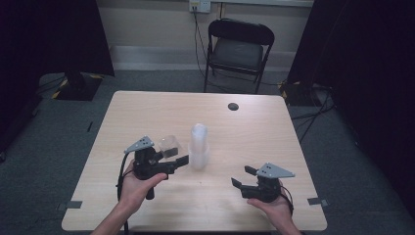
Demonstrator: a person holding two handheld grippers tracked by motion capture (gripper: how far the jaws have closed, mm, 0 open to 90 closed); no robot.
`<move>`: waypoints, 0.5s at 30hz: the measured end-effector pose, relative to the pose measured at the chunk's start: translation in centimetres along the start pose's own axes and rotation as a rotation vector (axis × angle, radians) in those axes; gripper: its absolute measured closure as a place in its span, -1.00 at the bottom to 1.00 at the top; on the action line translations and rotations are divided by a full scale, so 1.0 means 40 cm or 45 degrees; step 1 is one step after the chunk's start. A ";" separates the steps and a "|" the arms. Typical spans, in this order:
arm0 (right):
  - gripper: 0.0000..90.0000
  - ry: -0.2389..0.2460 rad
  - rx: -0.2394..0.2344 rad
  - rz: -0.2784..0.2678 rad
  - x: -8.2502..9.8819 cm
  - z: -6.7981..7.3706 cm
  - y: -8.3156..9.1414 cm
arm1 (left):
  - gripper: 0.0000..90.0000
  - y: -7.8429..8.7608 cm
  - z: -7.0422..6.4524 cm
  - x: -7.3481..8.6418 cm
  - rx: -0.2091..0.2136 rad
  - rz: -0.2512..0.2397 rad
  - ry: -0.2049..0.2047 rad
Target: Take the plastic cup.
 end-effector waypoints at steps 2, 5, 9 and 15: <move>-0.33 0.023 -0.036 0.005 -0.006 0.026 -0.006 | -0.24 -0.003 -0.011 0.004 0.021 0.012 0.018; -0.29 0.063 -0.069 -0.006 -0.016 0.054 -0.011 | -0.23 -0.007 -0.022 0.010 0.046 0.032 0.049; -0.23 0.103 -0.090 -0.030 -0.030 0.076 -0.015 | -0.23 -0.010 -0.029 0.011 0.078 0.037 0.087; -0.11 0.173 -0.123 -0.084 -0.067 0.117 -0.041 | -0.22 -0.015 -0.031 0.016 0.125 0.032 0.181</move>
Point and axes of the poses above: each handheld gripper's, and its own axes: y roughly backward along the jaws, x roughly out of its underside, z roughly to its left, the point moved 6 cm from there along -y, roughly forward along the jaws, and after that the axes turned 6 degrees about z, right-handed, at the moved point
